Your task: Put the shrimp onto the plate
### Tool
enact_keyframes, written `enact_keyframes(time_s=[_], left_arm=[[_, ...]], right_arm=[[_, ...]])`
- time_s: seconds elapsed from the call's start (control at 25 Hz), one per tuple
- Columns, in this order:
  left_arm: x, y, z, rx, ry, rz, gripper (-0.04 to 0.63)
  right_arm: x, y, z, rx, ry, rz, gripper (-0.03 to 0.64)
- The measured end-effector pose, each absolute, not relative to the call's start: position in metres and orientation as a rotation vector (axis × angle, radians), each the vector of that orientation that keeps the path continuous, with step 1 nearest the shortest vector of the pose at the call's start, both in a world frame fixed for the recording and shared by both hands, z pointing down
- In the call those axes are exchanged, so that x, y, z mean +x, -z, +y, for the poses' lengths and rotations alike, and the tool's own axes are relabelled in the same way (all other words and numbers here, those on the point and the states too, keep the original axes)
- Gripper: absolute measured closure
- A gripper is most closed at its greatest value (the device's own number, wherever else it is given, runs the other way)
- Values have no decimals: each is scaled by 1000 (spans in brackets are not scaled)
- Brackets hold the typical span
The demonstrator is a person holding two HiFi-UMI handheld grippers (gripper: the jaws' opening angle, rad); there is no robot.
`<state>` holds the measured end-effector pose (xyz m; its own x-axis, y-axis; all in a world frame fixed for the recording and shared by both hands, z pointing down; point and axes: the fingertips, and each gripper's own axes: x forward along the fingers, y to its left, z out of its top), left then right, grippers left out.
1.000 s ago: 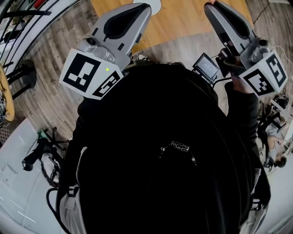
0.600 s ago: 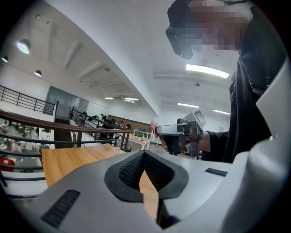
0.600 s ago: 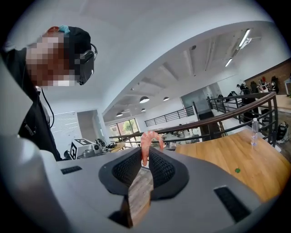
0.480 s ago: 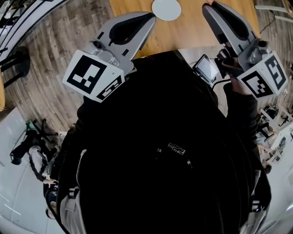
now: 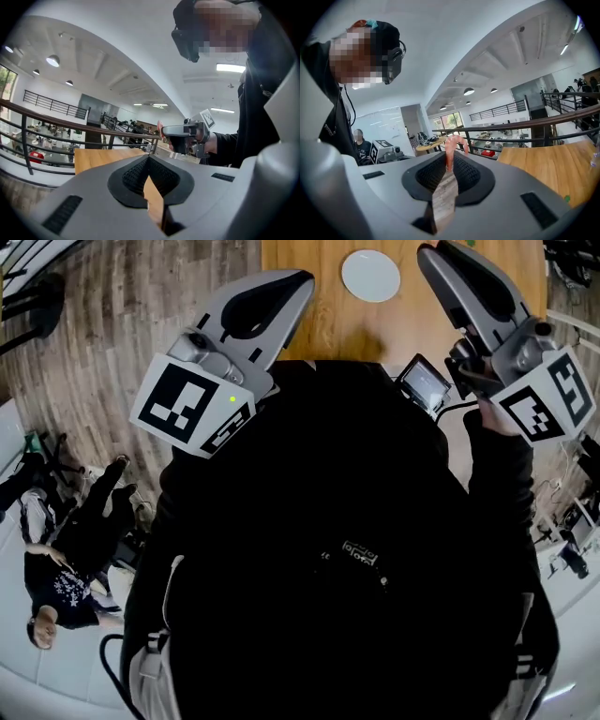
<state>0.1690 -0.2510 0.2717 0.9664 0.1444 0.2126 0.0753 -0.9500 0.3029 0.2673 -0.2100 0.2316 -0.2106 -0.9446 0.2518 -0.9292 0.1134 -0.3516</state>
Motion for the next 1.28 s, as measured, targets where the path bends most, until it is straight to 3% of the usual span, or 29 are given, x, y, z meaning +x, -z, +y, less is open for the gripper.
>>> enact_keyframes(time_s=[0.56, 1.28], left_arm=[[174, -310, -239, 2697, -332, 67, 591], [177, -262, -227, 2805, -259, 136, 591]], right_arm=[[277, -287, -230, -1814, 842, 2398, 554], [308, -298, -207, -1969, 839, 2380, 554]])
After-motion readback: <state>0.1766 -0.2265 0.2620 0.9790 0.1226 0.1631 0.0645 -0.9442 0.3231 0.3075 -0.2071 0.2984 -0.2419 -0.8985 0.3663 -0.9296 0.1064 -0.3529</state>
